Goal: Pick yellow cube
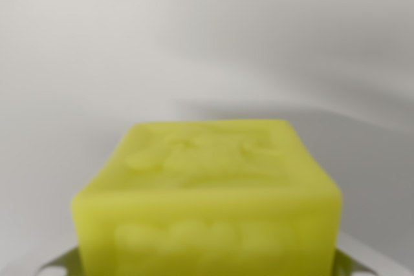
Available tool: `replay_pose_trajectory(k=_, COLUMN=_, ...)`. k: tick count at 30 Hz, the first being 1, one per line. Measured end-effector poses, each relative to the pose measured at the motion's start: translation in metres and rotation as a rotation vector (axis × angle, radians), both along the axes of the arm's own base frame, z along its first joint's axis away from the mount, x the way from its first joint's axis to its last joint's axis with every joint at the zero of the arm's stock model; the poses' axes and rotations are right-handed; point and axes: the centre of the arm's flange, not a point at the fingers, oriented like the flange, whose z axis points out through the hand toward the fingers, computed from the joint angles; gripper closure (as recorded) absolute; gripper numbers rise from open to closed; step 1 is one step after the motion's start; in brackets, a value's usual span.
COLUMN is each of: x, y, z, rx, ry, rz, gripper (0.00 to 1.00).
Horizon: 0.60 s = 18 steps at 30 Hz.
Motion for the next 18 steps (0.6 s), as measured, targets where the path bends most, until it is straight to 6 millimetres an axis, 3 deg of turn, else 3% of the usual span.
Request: replay_pose_trajectory(k=18, x=0.000, y=0.000, z=0.030, rx=0.000, ry=0.000, rz=0.000, gripper=1.00)
